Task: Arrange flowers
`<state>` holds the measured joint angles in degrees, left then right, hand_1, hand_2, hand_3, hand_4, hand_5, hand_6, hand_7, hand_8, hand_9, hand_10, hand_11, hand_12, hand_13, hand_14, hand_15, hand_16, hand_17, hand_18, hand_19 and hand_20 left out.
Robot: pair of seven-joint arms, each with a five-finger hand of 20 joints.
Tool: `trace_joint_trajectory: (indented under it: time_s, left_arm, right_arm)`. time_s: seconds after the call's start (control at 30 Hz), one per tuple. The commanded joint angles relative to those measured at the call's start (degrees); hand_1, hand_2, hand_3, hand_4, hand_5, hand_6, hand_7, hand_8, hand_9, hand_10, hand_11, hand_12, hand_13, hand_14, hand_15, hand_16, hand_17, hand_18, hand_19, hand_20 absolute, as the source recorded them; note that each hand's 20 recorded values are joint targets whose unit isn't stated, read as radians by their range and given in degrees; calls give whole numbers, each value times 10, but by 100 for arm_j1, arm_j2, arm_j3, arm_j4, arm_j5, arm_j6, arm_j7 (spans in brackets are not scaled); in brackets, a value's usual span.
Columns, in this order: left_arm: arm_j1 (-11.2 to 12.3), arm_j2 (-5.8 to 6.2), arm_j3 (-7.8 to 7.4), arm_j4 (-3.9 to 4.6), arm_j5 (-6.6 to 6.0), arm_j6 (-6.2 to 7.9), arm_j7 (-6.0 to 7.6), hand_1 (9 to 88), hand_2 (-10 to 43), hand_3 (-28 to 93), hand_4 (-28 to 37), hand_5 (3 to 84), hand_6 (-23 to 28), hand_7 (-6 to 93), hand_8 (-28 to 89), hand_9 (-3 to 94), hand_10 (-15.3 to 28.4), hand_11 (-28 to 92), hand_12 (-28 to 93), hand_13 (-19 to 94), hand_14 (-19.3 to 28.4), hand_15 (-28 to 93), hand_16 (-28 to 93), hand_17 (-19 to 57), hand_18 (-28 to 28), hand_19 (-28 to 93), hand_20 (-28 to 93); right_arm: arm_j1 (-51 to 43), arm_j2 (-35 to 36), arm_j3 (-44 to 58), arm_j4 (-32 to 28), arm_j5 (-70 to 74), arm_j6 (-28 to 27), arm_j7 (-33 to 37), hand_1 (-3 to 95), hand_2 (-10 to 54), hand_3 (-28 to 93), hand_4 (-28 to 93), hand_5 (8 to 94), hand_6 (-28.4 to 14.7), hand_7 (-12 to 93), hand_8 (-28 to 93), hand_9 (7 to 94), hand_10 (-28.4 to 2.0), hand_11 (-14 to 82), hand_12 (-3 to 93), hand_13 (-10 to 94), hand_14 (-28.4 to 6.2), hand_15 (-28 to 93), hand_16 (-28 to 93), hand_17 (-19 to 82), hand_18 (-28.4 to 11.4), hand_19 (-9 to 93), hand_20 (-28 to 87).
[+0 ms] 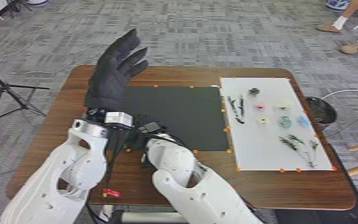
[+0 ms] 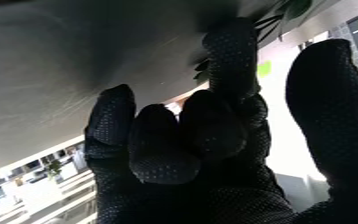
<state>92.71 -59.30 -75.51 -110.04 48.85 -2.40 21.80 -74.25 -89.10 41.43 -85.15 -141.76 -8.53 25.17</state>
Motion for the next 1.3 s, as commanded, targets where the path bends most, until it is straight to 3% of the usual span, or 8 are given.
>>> trace_joint_trajectory:
  time_s: [0.03, 0.1, 0.2, 0.33, 0.6, 0.77, 0.9, 1.3]
  left_arm:
    - [351, -178, -308, -82, 1, -98, -145, 246, -71, 597, -283, 247, 19, 190, -97, 208, 97, 108, 212, 184, 133, 152, 79, -125, 227, 440, 72]
    - [529, -196, -433, -127, -8, -80, -210, 244, -72, 600, -283, 248, 20, 189, -97, 208, 97, 108, 212, 184, 132, 152, 79, -125, 228, 441, 72]
    - [842, -256, -608, -178, -23, -123, -410, 243, -72, 602, -283, 248, 19, 190, -97, 208, 97, 108, 213, 184, 133, 153, 79, -125, 227, 440, 72]
    - [1421, -363, -830, -381, -56, -66, -443, 243, -72, 603, -283, 247, 19, 191, -97, 208, 97, 109, 212, 184, 133, 153, 79, -125, 227, 440, 73]
    - [2006, -383, -1013, -523, -42, 102, -539, 245, -73, 605, -283, 248, 19, 191, -98, 210, 97, 110, 212, 186, 133, 155, 79, -124, 227, 441, 74]
    - [2110, -447, -1038, -524, -40, 137, -556, 245, -73, 605, -283, 248, 20, 191, -98, 210, 97, 111, 212, 186, 133, 156, 79, -125, 227, 442, 74]
    - [2095, -394, -1069, -514, -1, 131, -523, 245, -73, 607, -283, 248, 20, 192, -98, 210, 97, 112, 211, 186, 133, 156, 78, -125, 227, 442, 74]
    - [2022, -453, -986, -454, 89, 160, -502, 244, -72, 608, -283, 246, 20, 194, -99, 208, 98, 112, 211, 185, 132, 159, 78, -125, 227, 442, 74]
  right_arm:
    - [79, 899, 155, -640, 609, -71, 266, 324, -95, 809, -237, 667, -28, 426, 153, 698, -114, 640, 548, 643, -125, 846, 420, 277, -220, 846, 365]
    - [55, 1223, 418, -984, 1071, 35, 505, 326, -95, 832, -233, 624, -35, 384, 85, 655, -128, 551, 469, 613, -122, 797, 374, 267, -218, 830, 362]
    - [-281, 1911, 1123, -1712, 1526, 61, 723, 309, -91, 846, -232, 582, -48, 365, -113, 609, -147, 534, 389, 578, -123, 782, 344, 260, -216, 826, 355]
    - [-1202, 2800, 2363, -2603, 1999, 449, 979, 279, -95, 752, -282, 540, -54, 400, -129, 572, -152, 569, 386, 553, -127, 795, 331, 257, -213, 835, 345]
    - [-3116, 4155, 4666, -3474, 1651, 485, 1073, 341, -95, 668, -283, 535, -54, 425, -137, 565, -152, 587, 392, 549, -127, 803, 328, 256, -210, 839, 343]
    - [-3694, 4304, 5360, -3704, 1248, 127, 1045, 350, -95, 638, -283, 559, -44, 446, -140, 586, -147, 599, 408, 565, -125, 810, 335, 266, -210, 849, 350]
    - [-3872, 4074, 5623, -3740, 1152, -182, 1075, 286, -95, 712, -283, 560, -43, 442, -145, 567, -151, 585, 426, 547, -128, 798, 350, 243, -211, 828, 355]
    - [-4274, 4124, 6025, -3910, 1392, -1450, 1236, 322, -95, 640, -283, 563, -42, 426, -141, 561, -154, 578, 432, 536, -132, 793, 348, 232, -212, 807, 373]
